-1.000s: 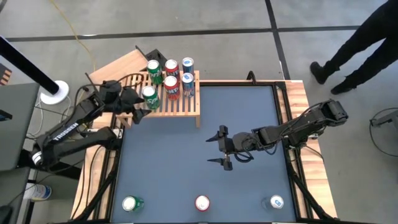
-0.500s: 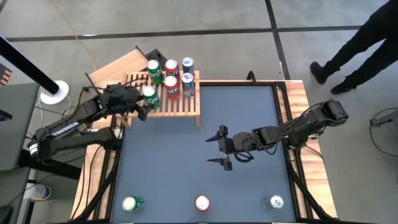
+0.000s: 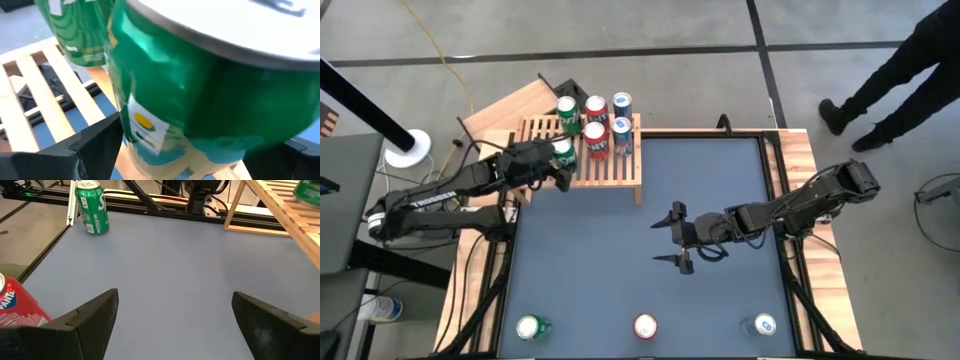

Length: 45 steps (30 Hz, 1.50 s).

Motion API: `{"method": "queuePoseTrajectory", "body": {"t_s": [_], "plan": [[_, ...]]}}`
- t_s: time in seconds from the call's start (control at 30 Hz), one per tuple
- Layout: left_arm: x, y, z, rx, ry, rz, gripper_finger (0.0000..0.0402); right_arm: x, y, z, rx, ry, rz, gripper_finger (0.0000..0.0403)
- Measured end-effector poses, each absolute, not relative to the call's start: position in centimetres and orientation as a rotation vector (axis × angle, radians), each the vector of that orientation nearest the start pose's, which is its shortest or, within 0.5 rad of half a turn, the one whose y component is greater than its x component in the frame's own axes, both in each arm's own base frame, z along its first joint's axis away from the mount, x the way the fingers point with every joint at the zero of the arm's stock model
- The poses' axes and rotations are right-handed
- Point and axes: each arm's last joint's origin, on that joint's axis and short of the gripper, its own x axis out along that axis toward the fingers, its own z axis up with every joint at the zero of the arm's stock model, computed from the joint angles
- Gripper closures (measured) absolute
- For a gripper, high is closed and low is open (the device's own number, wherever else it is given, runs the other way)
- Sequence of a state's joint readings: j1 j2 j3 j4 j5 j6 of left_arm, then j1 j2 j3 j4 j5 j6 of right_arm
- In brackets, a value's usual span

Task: Place canned beverage on shelf
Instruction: Put the top green soda can on the shelf aligned with the other green soda can

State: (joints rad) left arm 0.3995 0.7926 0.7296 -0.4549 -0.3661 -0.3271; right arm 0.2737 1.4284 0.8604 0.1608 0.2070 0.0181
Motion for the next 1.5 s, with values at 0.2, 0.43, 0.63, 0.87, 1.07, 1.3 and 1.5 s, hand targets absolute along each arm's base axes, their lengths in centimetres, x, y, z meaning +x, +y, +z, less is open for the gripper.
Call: {"method": "queuePoseTrajectory", "body": {"t_s": [0.2,0.43,0.63,0.87,1.07,1.3,1.5], "plan": [[15.0,7.1,28.8,-0.285,0.412,0.839,0.0091,30.0,7.8,24.5,-0.080,0.399,0.062,0.0023],[15.1,7.0,28.9,-0.196,0.447,0.810,0.0123,30.0,7.8,24.5,-0.080,0.399,0.062,0.0023],[14.6,6.9,29.2,-0.014,0.498,0.761,0.0104,30.0,7.8,24.5,-0.080,0.399,0.062,0.0023],[13.2,7.6,30.2,0.009,0.432,0.614,0.0106,30.0,7.8,24.5,-0.080,0.400,0.062,0.0023],[11.8,8.8,30.9,0.031,0.365,0.538,0.0106,30.0,7.8,24.5,-0.072,0.400,0.061,0.0023],[11.0,11.3,30.2,-0.011,0.376,0.412,0.0106,30.0,7.8,24.6,-0.069,0.393,0.061,0.0023],[10.6,13.2,29.3,-0.060,0.386,0.341,0.0105,30.0,7.8,24.6,-0.051,0.393,0.057,0.0023]]}}
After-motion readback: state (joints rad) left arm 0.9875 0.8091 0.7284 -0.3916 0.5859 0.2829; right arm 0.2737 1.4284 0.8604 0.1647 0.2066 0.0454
